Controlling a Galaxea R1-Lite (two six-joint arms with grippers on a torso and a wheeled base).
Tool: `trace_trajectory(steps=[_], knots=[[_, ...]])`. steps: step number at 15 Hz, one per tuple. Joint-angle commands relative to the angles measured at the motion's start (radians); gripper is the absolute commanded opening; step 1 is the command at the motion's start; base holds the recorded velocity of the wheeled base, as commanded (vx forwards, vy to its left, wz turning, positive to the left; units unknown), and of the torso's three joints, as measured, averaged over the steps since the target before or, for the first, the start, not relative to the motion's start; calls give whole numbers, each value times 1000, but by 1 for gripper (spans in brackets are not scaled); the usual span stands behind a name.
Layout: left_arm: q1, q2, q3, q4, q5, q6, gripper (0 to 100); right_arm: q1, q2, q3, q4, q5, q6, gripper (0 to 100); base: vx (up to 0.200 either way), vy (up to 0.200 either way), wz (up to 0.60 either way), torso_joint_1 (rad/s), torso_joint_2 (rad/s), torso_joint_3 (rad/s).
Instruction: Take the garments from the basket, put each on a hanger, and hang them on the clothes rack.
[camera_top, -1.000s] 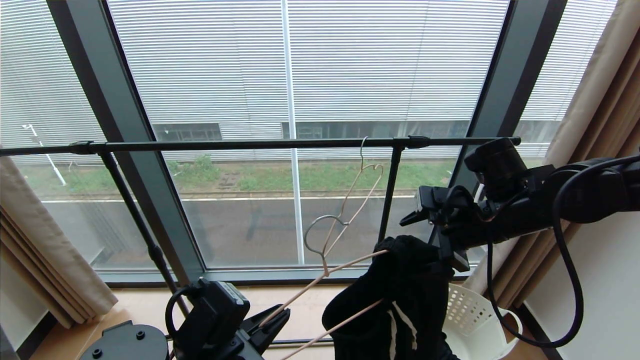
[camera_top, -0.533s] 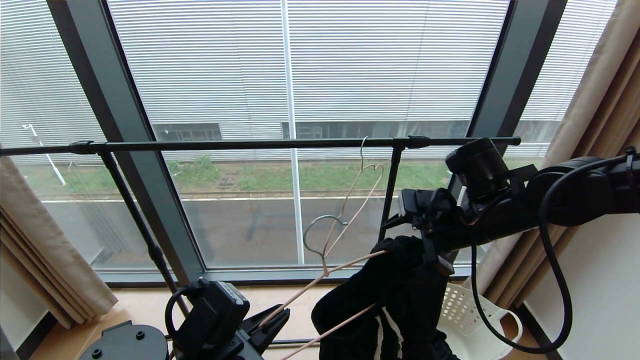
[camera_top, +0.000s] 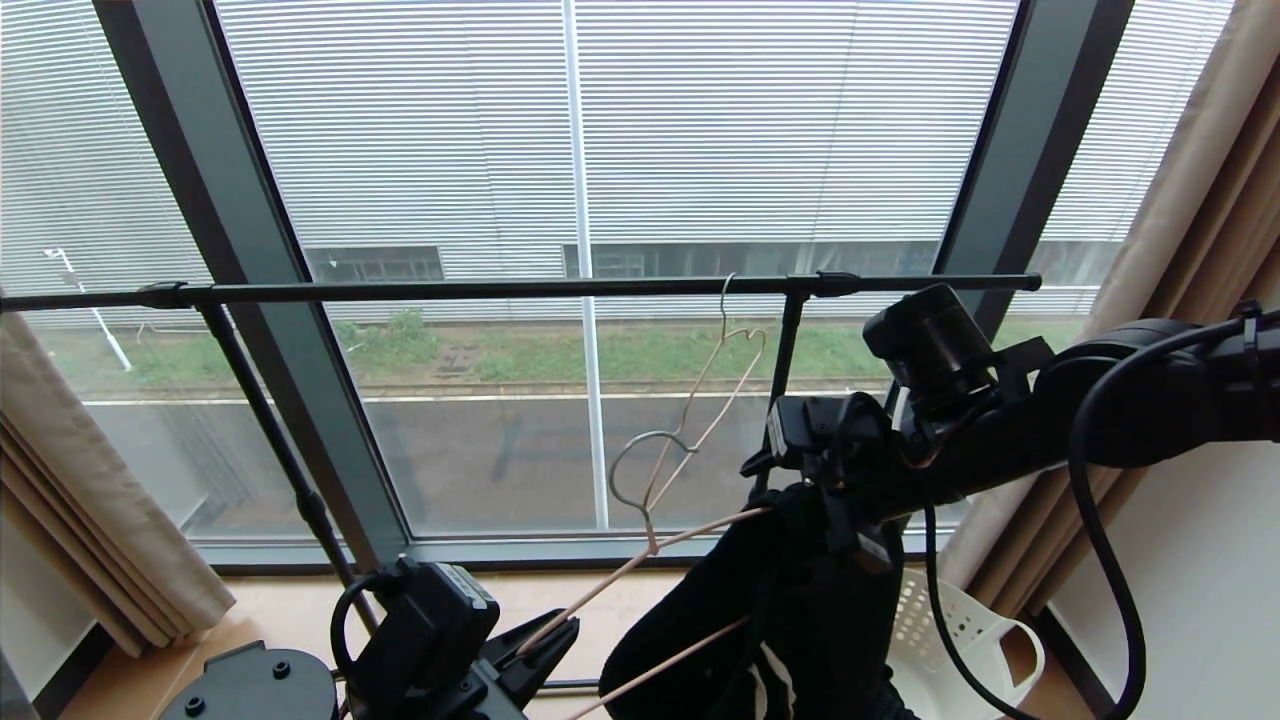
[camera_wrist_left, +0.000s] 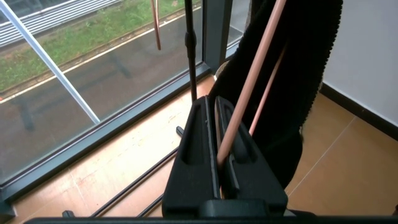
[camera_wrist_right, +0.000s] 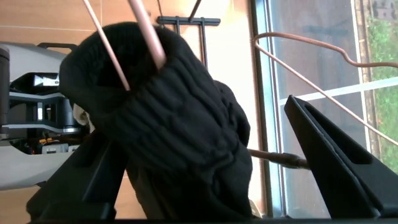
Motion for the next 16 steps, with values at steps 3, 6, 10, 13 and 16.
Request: trace_trajectory(steps=[3, 6, 10, 13, 16], knots=[[1, 2, -2, -2, 0, 0, 0, 7, -2, 2, 18, 1, -2, 100, 0, 0, 0, 0, 0, 0], [1, 2, -2, -2, 0, 0, 0, 26, -9, 5, 19, 3, -2, 0, 0, 0, 0, 0, 0, 0], [4, 2, -5, -2, 0, -2, 0, 38, -21, 13, 33, 7, -2, 0, 0, 0, 0, 0, 0, 0], [7, 6, -12, -2, -1, -8, 0, 38, -32, 22, 33, 7, -2, 0, 0, 0, 0, 0, 0, 0], [35, 14, -14, -2, -1, 0, 0, 38, -35, 25, 33, 7, -4, 0, 0, 0, 0, 0, 0, 0]])
